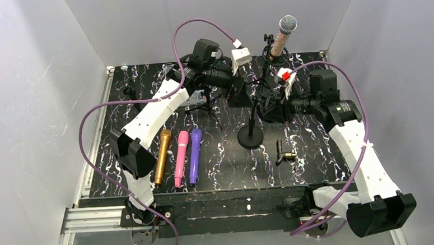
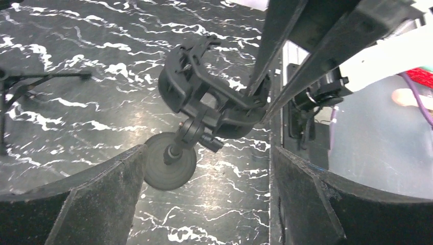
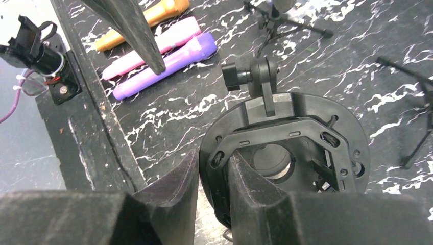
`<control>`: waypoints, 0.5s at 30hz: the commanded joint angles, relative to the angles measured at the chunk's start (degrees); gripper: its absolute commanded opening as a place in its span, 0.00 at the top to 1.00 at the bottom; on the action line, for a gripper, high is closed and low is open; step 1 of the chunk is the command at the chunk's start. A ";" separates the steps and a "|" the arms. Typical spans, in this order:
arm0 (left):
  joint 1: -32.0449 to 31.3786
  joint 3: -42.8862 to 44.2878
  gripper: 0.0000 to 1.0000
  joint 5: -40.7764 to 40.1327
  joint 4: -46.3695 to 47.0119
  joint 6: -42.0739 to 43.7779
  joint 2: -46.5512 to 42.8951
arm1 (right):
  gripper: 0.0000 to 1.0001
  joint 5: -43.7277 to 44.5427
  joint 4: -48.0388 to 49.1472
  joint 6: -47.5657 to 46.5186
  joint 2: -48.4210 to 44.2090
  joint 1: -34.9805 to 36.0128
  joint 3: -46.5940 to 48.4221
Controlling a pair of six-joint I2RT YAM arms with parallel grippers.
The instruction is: Remove the microphone from the stand
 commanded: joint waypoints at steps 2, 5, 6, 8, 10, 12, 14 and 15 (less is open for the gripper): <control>0.26 -3.02 0.09 11.71 4.37 -1.70 -1.16 | 0.99 -5.17 4.44 -2.15 -2.47 0.23 -2.66; -0.13 -4.73 0.11 13.62 4.34 -1.31 -1.18 | 0.99 -5.94 4.49 -2.54 -2.53 0.23 -3.63; -0.40 -5.28 0.11 13.32 3.51 -0.31 -1.24 | 0.99 -6.11 4.33 -2.85 -2.55 0.23 -3.93; -1.01 -5.98 0.09 11.47 1.67 2.98 -1.38 | 0.99 -6.84 4.10 -3.39 -2.56 0.23 -4.33; -1.14 -6.28 0.07 9.34 1.78 4.11 -1.17 | 0.99 -7.19 3.91 -3.55 -2.56 0.23 -4.60; -1.15 -6.56 0.04 7.35 2.54 4.61 -0.89 | 0.99 -7.44 3.79 -3.69 -2.48 0.23 -4.65; -1.16 -6.56 0.04 7.27 2.89 5.48 -0.57 | 0.99 -7.49 3.57 -3.77 -2.26 0.23 -4.65; -1.20 -6.60 0.03 7.59 3.08 5.53 -0.36 | 0.99 -7.68 3.48 -3.86 -2.15 0.23 -4.61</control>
